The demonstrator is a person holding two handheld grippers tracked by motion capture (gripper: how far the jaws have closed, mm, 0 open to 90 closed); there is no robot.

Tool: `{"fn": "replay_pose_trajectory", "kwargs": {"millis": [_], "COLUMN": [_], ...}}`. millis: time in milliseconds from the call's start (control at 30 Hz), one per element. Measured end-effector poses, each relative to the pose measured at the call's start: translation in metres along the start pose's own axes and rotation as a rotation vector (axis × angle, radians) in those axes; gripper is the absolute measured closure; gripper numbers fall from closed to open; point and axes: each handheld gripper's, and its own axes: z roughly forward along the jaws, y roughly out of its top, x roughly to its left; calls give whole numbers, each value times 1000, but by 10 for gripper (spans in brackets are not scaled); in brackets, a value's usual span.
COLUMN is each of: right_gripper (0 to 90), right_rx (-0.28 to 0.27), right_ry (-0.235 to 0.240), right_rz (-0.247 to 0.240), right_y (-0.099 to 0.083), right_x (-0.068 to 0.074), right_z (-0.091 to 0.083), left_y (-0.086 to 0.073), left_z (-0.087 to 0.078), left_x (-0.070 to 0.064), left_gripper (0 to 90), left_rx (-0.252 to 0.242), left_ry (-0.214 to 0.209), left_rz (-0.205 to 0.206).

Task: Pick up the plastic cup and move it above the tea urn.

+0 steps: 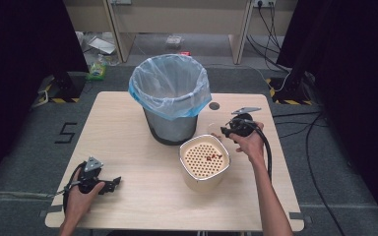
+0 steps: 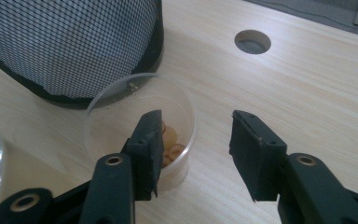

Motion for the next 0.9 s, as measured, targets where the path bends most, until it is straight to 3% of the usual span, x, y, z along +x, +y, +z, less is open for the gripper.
{"fn": "replay_pose_trajectory", "kwargs": {"millis": [400, 467, 567, 767, 867, 900], "right_gripper": [704, 745, 801, 826, 862, 862], "right_rx": [84, 110, 112, 91, 24, 24], "right_ry": [6, 0, 2, 15, 19, 19], "right_rz": [-29, -57, -63, -76, -81, -81], "right_y": [4, 1, -2, -7, -14, -14], "right_x": [-2, -2, -3, -5, -8, -8], "right_z": [22, 25, 25, 19, 9, 9], "left_y": [0, 0, 0, 0, 0, 0], "left_z": [0, 0, 0, 0, 0, 0], "left_x": [0, 0, 0, 0, 0, 0], "left_gripper": [0, 0, 0, 0, 0, 0], "left_rx": [0, 0, 0, 0, 0, 0], "left_ry": [0, 0, 0, 0, 0, 0], "left_rz": [0, 0, 0, 0, 0, 0]}}
